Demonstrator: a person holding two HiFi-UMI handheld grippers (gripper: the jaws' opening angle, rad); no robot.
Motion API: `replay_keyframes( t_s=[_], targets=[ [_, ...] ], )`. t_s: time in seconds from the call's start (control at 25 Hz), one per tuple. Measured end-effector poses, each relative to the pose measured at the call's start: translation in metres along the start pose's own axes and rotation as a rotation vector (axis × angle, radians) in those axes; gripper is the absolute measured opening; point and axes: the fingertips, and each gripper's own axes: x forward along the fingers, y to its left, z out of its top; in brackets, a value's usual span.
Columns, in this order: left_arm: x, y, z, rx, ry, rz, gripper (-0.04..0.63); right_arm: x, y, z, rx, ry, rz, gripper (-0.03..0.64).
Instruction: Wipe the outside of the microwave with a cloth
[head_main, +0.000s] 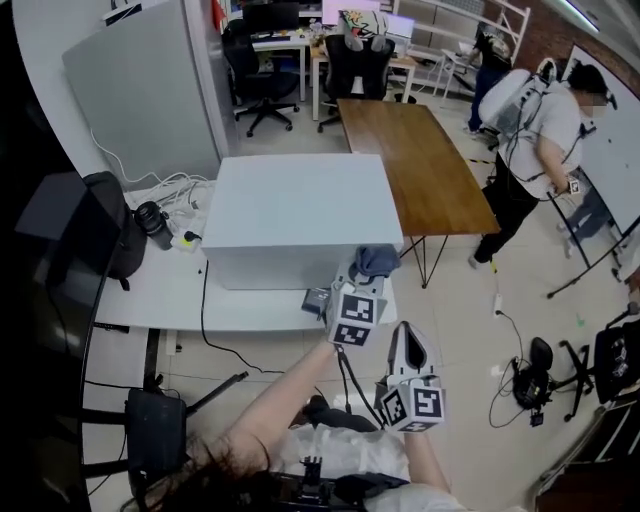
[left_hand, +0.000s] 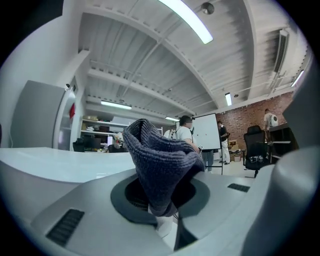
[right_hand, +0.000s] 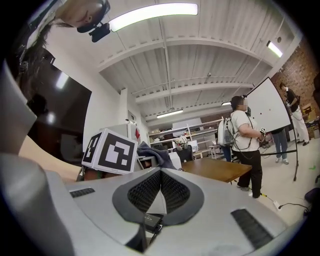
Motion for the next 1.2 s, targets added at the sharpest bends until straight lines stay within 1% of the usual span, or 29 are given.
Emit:
replay_keyframes(
  t_s=[0.24,0.4,0.56,0.68,0.88,1.04,1.12,1.2],
  targets=[
    [-0.030,0.058,-0.024,-0.044,0.030,0.111,0.048,0.008,0.014,-0.006,-0.001,0.016,0.015,0.015],
    [-0.060,0.106,-0.041,-0.033,0.059,0.201,0.048,0.017,0.030,-0.013,0.012,0.030,0.038,0.015],
    [-0.092,0.149,-0.049,-0.005,0.069,0.273,0.048,0.028,0.057,-0.019,0.019,0.042,0.092,0.015],
    [-0.119,0.182,-0.053,-0.004,0.070,0.341,0.048,0.037,0.076,-0.023,0.025,0.048,0.130,0.015],
    [-0.167,0.238,-0.051,0.010,0.060,0.475,0.048,0.052,0.100,-0.027,0.034,0.055,0.176,0.015],
    [-0.200,0.275,-0.055,0.007,0.060,0.578,0.048,0.058,0.111,-0.032,0.047,0.062,0.193,0.015],
    [-0.210,0.286,-0.060,-0.007,0.069,0.606,0.048,0.059,0.114,-0.033,0.051,0.074,0.193,0.015],
    [-0.215,0.287,-0.066,-0.037,0.077,0.605,0.048,0.059,0.115,-0.034,0.056,0.075,0.188,0.015]
  ],
)
